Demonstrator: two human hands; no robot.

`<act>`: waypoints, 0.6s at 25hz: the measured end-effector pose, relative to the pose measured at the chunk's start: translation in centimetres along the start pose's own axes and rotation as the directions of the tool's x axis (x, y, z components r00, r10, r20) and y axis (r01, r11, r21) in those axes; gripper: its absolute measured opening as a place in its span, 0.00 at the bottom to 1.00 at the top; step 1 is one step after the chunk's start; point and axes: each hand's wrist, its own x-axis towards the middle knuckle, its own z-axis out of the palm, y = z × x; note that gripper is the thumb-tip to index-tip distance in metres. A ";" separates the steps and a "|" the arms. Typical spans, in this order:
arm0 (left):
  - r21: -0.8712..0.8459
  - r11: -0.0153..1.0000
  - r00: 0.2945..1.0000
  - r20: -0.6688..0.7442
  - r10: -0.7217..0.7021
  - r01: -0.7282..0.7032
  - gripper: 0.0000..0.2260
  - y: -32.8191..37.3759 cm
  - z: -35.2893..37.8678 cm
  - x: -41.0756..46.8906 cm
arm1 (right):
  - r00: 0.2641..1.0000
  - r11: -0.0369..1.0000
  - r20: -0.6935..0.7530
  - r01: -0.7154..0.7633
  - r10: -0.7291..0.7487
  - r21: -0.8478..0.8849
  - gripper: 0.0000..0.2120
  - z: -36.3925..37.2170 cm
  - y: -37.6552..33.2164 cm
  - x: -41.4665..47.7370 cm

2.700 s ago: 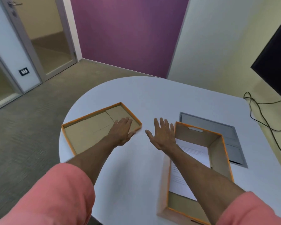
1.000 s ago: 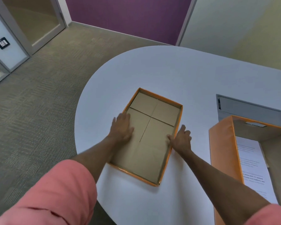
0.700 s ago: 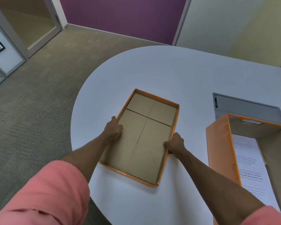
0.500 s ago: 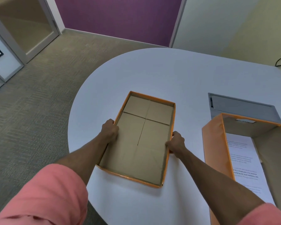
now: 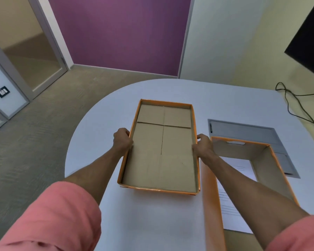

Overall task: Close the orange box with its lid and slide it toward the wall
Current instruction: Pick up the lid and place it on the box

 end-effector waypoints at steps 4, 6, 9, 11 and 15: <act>-0.042 0.997 0.998 0.006 0.065 -0.065 0.16 4.7 0.0 -3.2 | 0.997 0.998 -0.051 0.052 -0.050 0.036 0.15 -4.9 1.4 -0.7; -0.061 0.991 0.993 -0.002 0.117 -0.117 0.14 7.0 0.1 -5.0 | 0.996 0.997 -0.068 0.059 -0.055 0.056 0.11 -7.1 2.4 -1.3; -0.092 0.975 0.979 -0.044 0.198 -0.201 0.12 10.1 0.4 -8.1 | 0.997 0.994 -0.046 0.071 -0.067 0.079 0.08 -9.8 4.4 -1.9; -0.120 0.962 0.969 -0.066 0.237 -0.244 0.11 12.2 0.7 -10.4 | 0.998 0.993 -0.004 0.056 -0.055 0.100 0.08 -11.4 6.2 -2.3; -0.128 0.934 0.943 -0.058 0.328 -0.333 0.12 16.5 1.4 -14.2 | 0.999 0.985 0.038 -0.028 0.022 0.169 0.09 -13.8 9.6 -3.4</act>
